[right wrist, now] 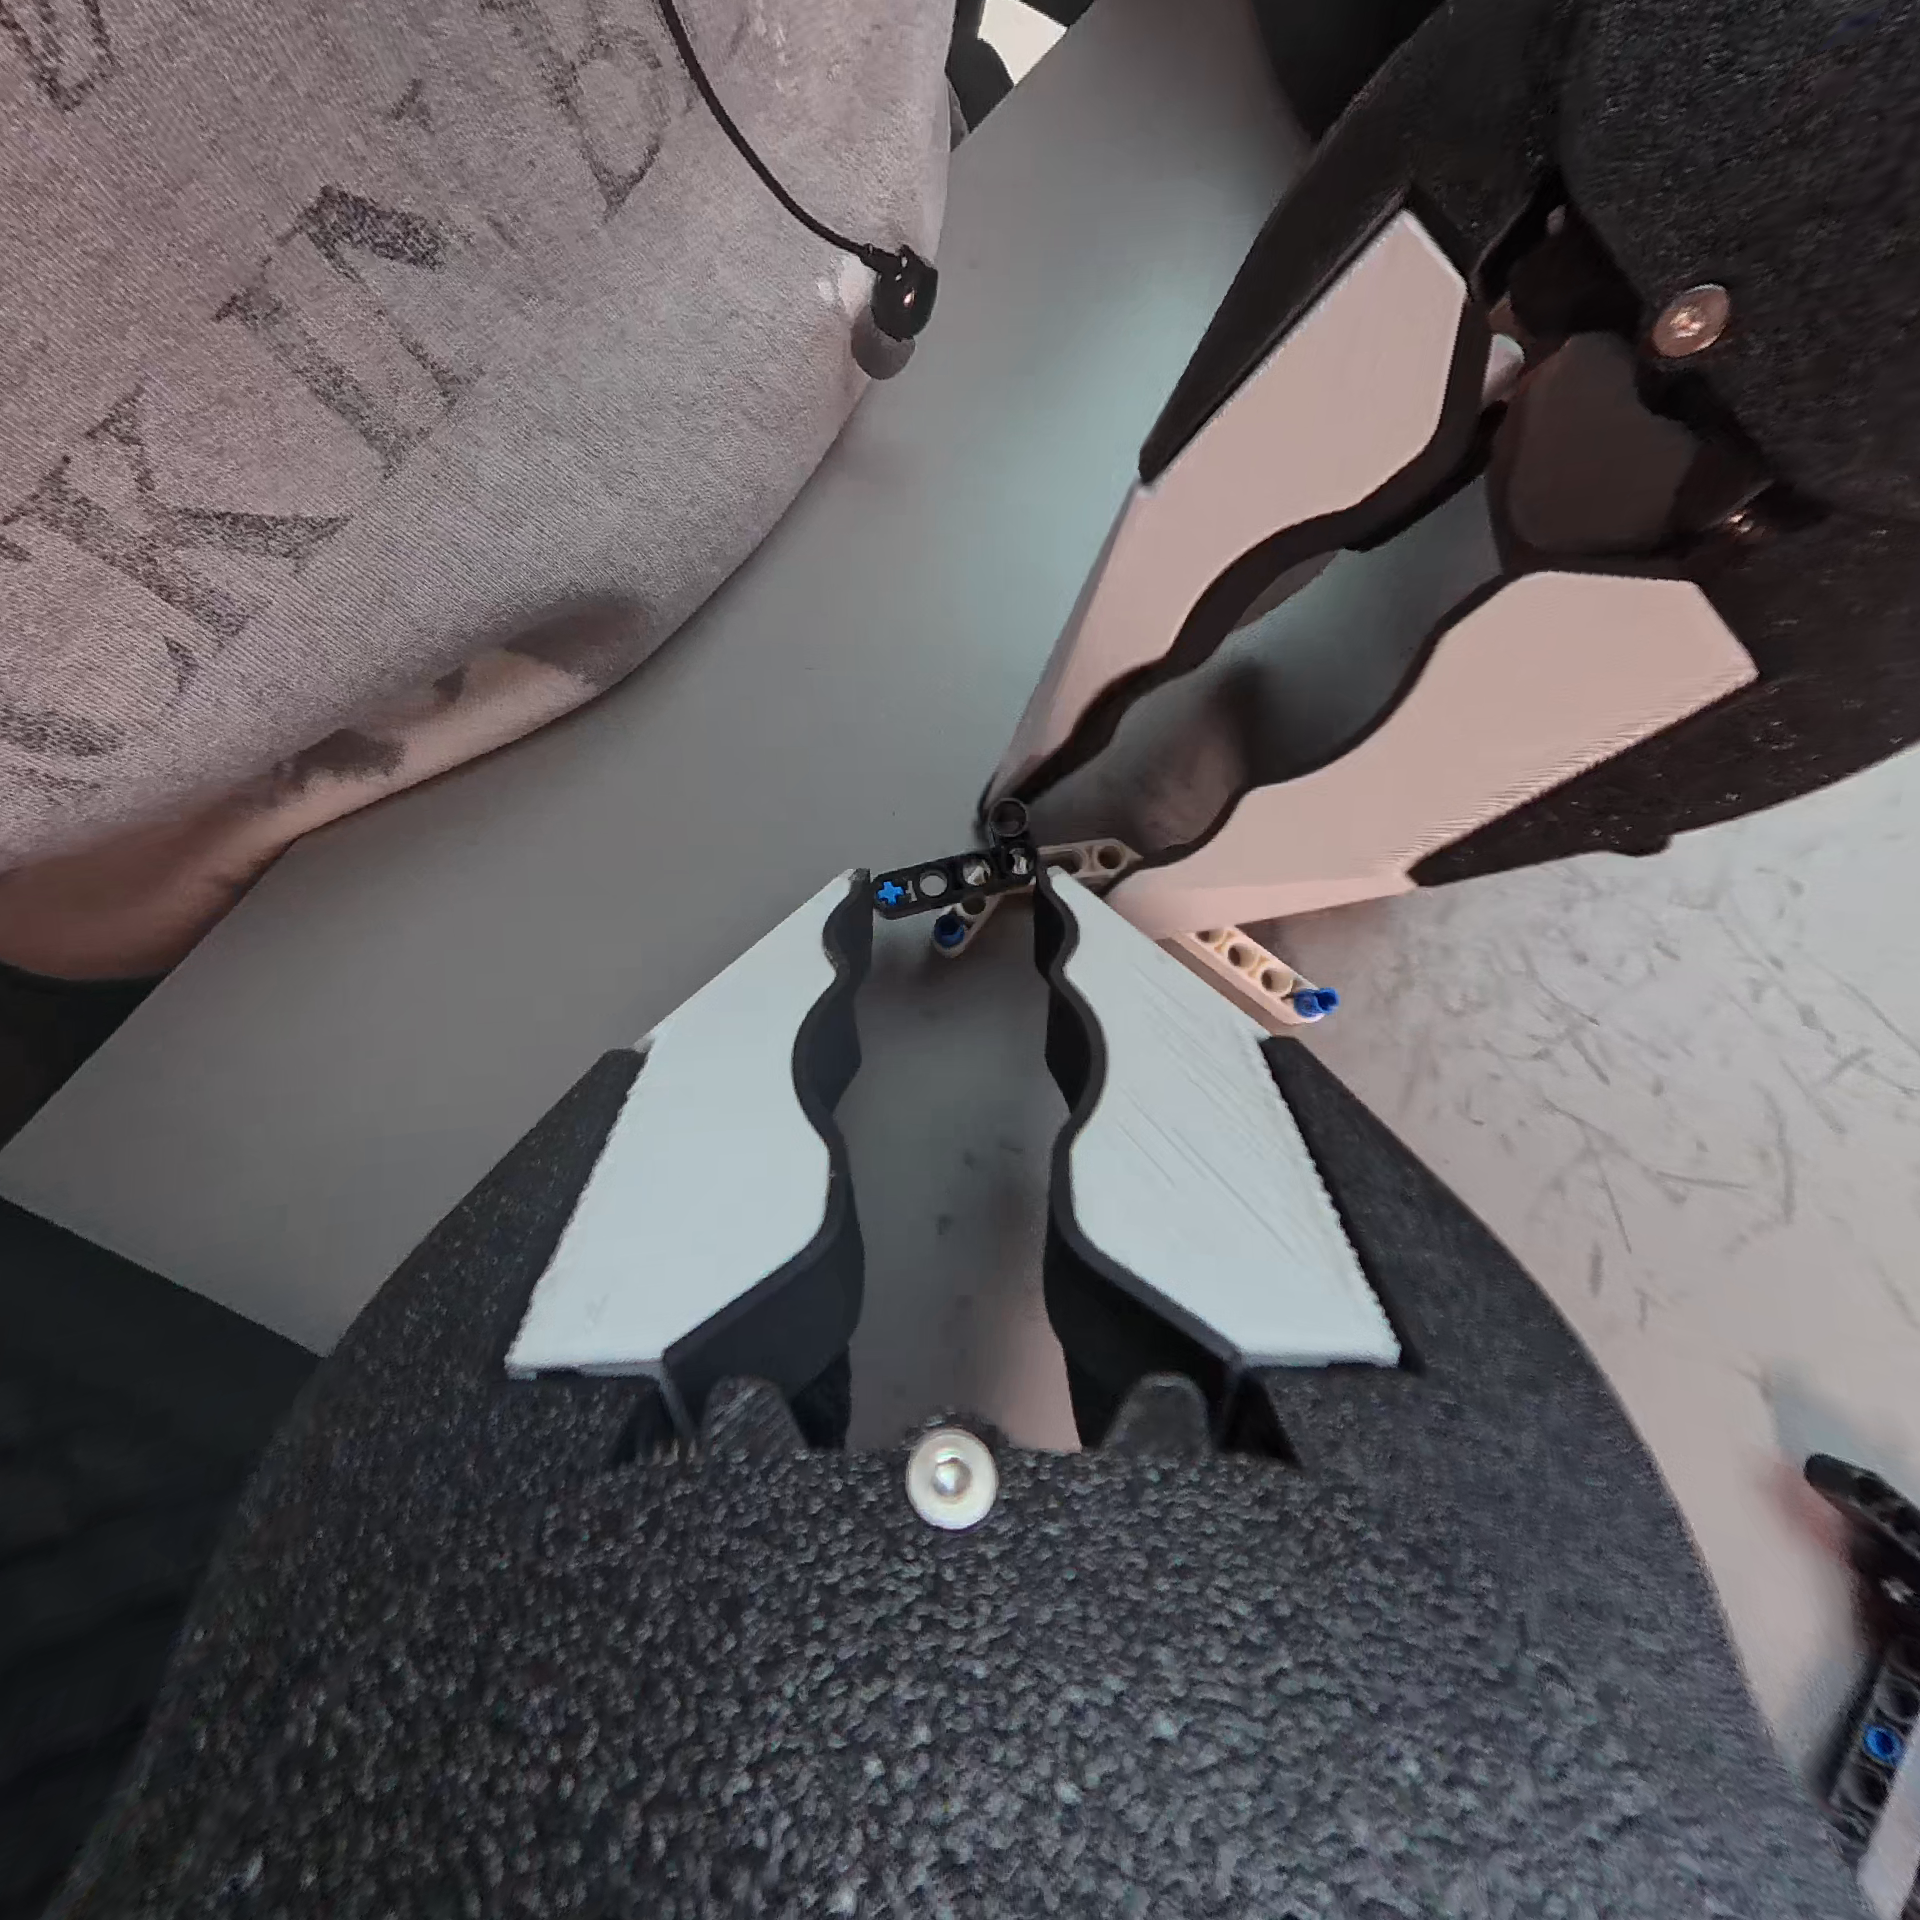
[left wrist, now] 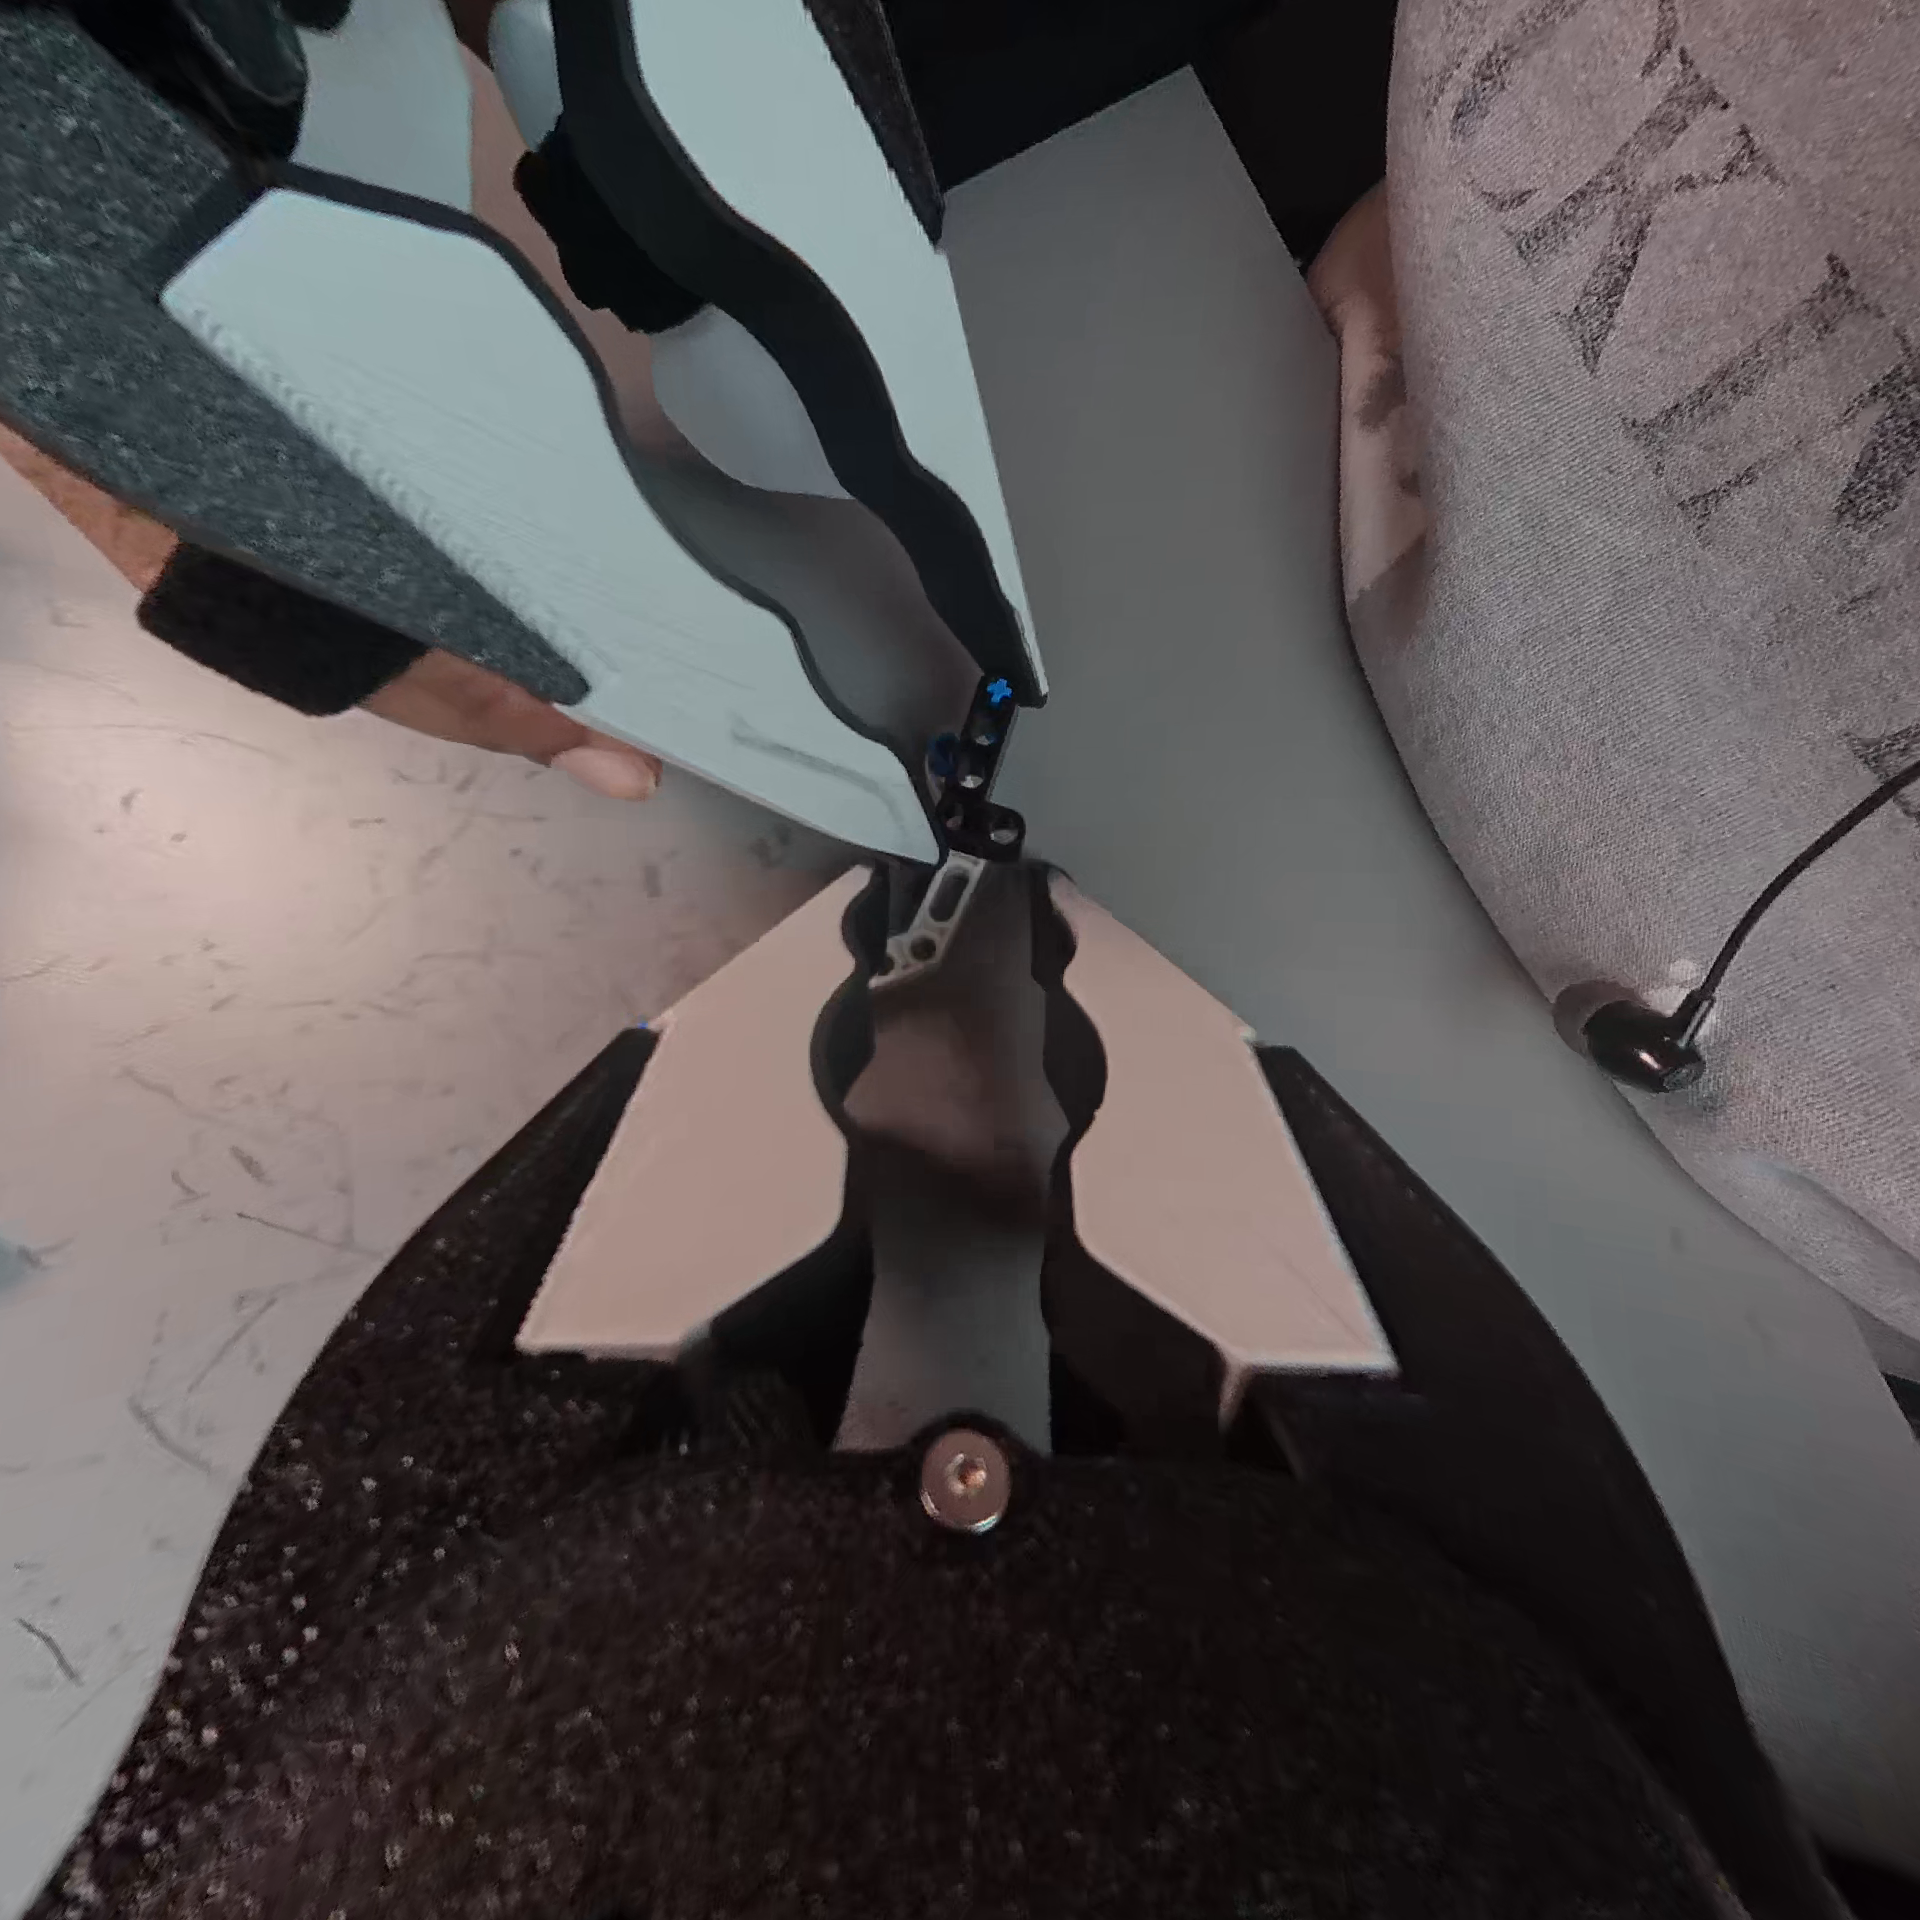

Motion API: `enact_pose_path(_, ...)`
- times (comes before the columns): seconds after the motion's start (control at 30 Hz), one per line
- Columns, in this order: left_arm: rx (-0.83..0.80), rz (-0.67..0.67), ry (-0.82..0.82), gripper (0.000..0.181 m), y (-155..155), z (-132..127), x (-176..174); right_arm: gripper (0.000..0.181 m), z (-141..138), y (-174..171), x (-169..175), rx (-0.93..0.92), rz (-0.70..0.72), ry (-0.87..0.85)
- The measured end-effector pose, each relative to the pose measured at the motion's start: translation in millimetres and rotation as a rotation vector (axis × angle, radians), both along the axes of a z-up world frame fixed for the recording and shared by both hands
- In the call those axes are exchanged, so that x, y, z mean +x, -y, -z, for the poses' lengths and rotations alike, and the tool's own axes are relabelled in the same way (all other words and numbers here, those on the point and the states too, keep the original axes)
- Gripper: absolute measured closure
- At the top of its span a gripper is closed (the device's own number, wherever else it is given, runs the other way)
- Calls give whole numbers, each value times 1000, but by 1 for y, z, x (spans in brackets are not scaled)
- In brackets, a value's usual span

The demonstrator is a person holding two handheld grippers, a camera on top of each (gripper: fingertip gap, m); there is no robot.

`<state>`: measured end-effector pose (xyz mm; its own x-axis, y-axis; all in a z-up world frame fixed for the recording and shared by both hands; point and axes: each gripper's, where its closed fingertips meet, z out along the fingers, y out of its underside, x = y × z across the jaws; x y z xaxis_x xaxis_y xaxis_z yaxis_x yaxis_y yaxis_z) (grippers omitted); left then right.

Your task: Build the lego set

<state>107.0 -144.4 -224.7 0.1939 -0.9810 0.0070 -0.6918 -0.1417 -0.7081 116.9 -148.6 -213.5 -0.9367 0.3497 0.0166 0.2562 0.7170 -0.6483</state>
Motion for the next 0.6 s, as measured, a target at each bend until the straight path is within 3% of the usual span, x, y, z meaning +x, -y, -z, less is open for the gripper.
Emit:
enact_pose_path(0.37,-138,-102,303,155,11,-43,2,151,-29,9,-3,-13,-23,-103)
enact_pose_path(0.6,-322,-152,587,158,5,-85,0,151,-61,6,-12,66,13,-298)
